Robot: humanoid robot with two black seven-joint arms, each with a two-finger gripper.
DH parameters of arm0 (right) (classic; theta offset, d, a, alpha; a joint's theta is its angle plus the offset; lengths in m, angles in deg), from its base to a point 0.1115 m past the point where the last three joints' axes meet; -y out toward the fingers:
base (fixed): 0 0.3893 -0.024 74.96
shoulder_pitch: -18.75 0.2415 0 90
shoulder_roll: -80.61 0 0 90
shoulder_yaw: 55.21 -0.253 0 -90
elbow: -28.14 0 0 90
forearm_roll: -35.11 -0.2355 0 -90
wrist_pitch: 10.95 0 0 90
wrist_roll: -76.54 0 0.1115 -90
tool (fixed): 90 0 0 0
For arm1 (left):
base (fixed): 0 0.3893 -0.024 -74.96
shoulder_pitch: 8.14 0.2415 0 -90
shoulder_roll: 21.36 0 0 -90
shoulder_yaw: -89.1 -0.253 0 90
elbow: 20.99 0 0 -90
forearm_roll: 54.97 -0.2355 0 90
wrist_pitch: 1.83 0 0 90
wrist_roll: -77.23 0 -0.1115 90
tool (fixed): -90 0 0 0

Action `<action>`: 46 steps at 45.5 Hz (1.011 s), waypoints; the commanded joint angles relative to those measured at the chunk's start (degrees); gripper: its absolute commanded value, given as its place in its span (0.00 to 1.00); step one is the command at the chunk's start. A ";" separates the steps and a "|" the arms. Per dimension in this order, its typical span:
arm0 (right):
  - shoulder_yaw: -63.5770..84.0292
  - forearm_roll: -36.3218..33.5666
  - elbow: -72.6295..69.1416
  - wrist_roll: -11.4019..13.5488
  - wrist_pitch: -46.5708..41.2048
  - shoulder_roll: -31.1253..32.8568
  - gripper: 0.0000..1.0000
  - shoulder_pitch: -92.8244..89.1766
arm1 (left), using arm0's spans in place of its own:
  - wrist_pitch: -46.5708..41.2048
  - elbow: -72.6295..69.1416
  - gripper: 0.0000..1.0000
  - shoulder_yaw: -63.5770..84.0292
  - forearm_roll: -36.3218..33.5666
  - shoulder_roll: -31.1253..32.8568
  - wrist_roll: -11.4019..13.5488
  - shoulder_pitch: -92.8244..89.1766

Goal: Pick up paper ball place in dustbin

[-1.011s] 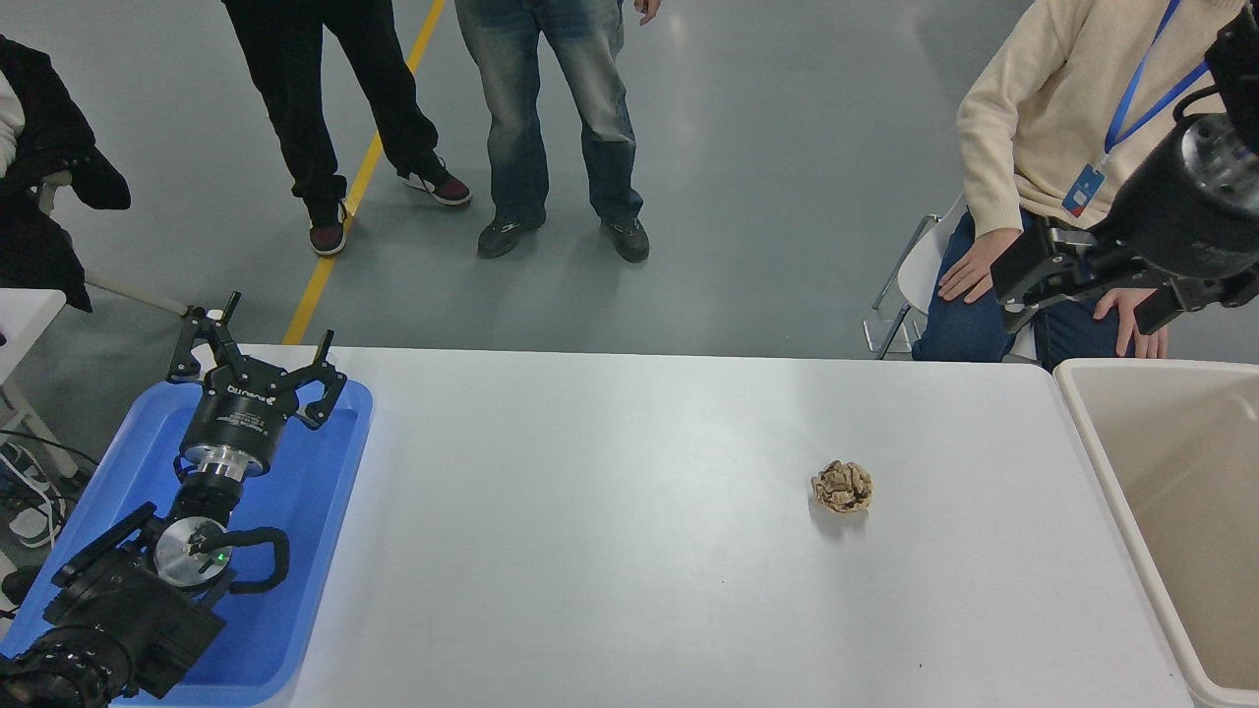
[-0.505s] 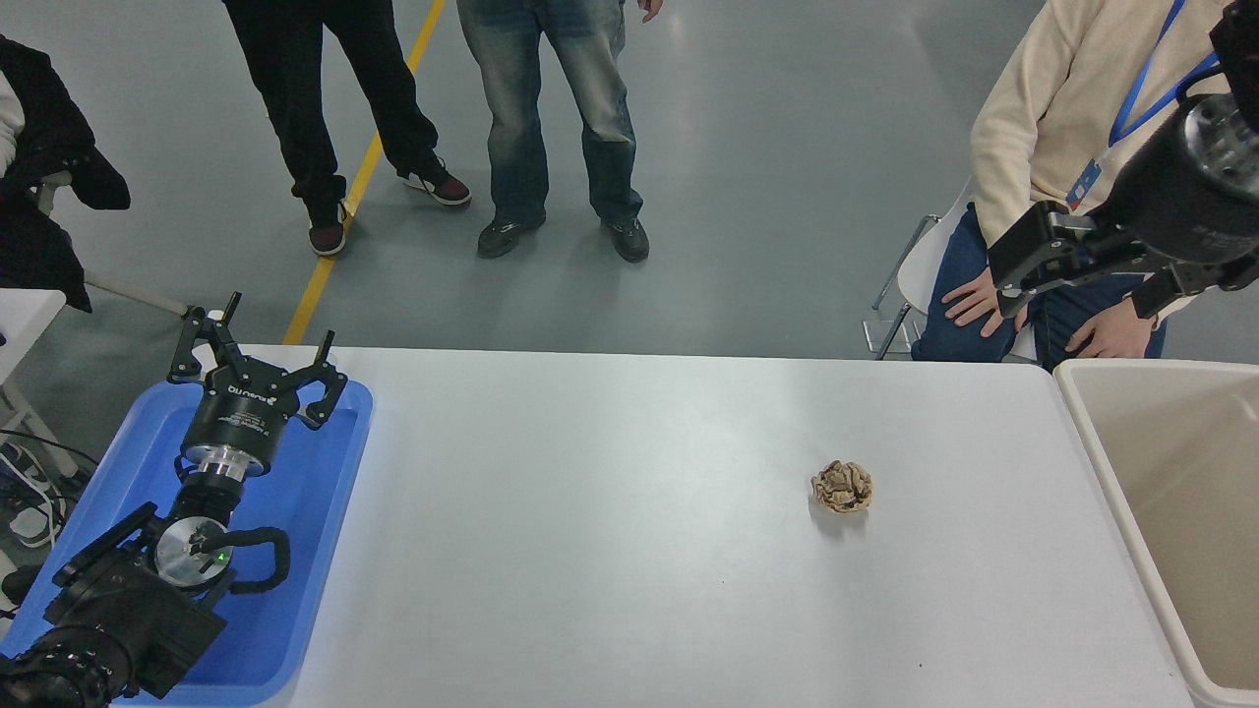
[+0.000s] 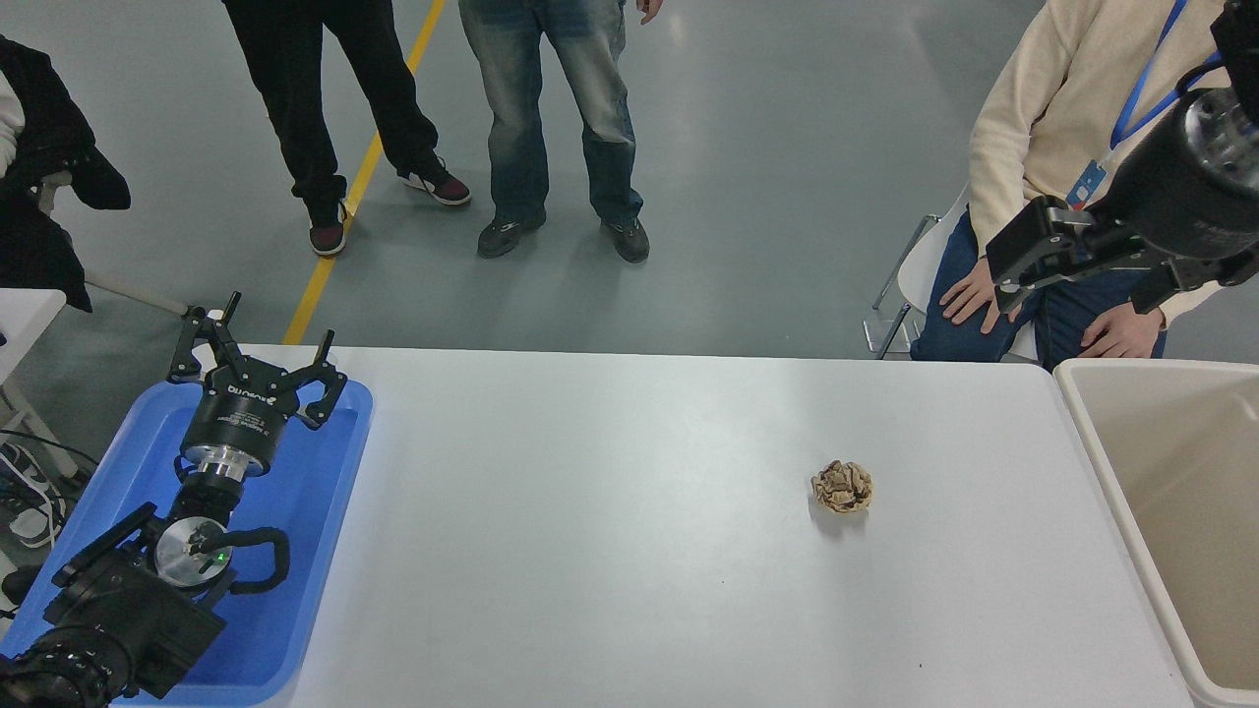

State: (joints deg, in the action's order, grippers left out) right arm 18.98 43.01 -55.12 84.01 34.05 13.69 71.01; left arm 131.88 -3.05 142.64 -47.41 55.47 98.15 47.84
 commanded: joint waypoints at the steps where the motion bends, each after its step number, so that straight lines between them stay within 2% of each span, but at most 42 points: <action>1: -1.68 -0.16 1.35 0.00 0.00 0.04 1.00 -0.23 | 0.06 -0.01 1.00 -0.01 0.00 0.08 -0.01 0.00; 13: -7.73 -1.56 1.52 -0.09 0.00 -0.84 1.00 -5.24 | 0.06 -0.01 1.00 -0.01 0.00 0.08 -0.01 0.00; 18: -13.27 -3.06 3.72 -0.09 0.00 -3.30 1.00 -13.14 | -0.03 -0.01 1.00 -0.01 0.00 0.08 -0.01 0.00; 27: -16.27 -2.27 4.60 -0.09 20.11 -6.03 1.00 -22.64 | 0.06 -0.01 1.00 0.08 0.00 0.08 -0.01 -0.09; 34: -16.36 -1.83 5.22 -0.09 30.66 -9.45 1.00 -28.09 | 0.06 -0.01 1.00 -0.01 0.00 0.08 -0.01 -0.09; 40: -16.44 1.85 7.32 -0.09 34.10 -12.88 1.00 -33.18 | 0.06 -0.01 1.00 -0.01 0.00 0.08 -0.01 0.00; 46: -16.97 5.55 16.10 0.35 34.10 -18.15 1.00 -42.58 | 0.06 -0.01 1.00 -0.01 0.00 0.08 -0.01 0.00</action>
State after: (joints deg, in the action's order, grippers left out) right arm 3.28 43.81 -47.82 83.94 62.36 2.76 41.40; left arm 131.94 -3.05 142.63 -47.41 55.55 98.16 47.78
